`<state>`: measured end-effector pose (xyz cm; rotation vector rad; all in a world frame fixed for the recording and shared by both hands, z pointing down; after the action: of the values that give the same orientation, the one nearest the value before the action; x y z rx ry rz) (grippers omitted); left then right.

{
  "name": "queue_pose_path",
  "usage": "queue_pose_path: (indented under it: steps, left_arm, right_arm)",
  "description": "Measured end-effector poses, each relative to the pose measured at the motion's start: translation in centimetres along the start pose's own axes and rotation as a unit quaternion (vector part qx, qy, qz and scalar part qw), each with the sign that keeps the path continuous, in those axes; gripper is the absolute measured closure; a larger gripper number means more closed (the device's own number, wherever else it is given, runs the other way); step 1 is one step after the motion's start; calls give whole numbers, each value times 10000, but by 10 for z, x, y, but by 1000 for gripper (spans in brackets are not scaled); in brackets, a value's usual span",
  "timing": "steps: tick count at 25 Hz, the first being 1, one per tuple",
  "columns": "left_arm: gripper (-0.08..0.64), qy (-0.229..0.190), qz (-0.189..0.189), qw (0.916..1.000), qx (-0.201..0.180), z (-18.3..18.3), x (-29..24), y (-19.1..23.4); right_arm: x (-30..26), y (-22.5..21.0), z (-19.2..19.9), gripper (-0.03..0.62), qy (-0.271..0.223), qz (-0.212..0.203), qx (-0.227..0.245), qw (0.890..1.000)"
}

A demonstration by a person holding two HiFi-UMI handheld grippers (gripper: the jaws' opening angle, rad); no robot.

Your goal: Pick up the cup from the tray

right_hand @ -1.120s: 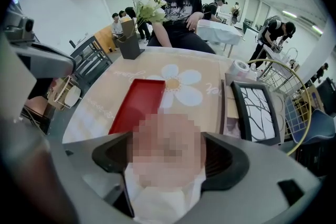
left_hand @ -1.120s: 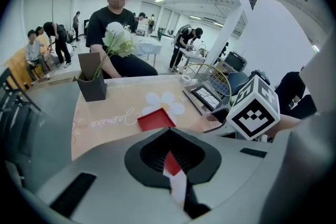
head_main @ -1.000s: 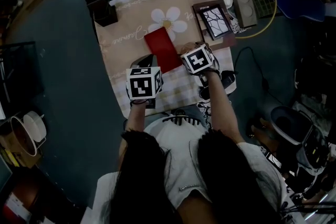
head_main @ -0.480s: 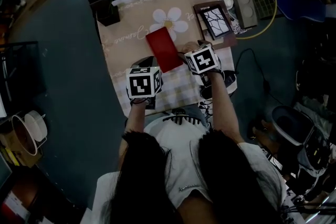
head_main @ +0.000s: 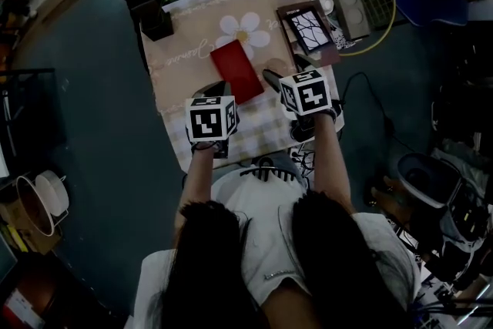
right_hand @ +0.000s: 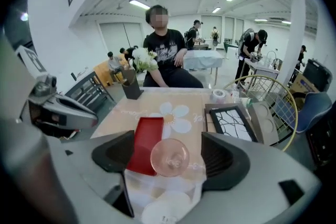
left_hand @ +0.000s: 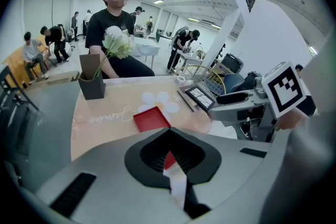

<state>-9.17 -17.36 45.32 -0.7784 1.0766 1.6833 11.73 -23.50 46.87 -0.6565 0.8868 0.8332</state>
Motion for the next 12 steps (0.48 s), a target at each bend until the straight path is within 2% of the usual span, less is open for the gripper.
queue_pose_path:
  steps: [4,6,7,9,12]
  left_arm:
    - [557,-219,38,9997,-45,0,7,-6]
    - [557,-337,40,9994,-55,0,12,-8]
    - [557,-392,40,9992,-68,1,14,-9]
    - [557,-505,45,9987,-111,1,20,-12]
    - [557,-673,59,9976,-173,1,28,-17]
  right_arm:
    - [39,13,-17,192,-838,-320,1,9960]
    - [55,22,-23,197,-1235,-220,205,9919]
    - [62,26,-24,232,-1387,-109,290,9899]
    - [73,32,-24,397,-1618,75,314,9863]
    - [84,40,-20,510,-1852,60,154,9826]
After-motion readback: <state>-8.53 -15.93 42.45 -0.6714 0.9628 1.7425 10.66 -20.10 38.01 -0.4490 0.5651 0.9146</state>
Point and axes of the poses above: the fingertips, and each gripper's own axes: x backward along the fingers, y to its left, z out of its underside, the point moved 10 cm from there along x, backward along the fingers, and after that the axes turned 6 degrees about y, right-handed, at the moved point
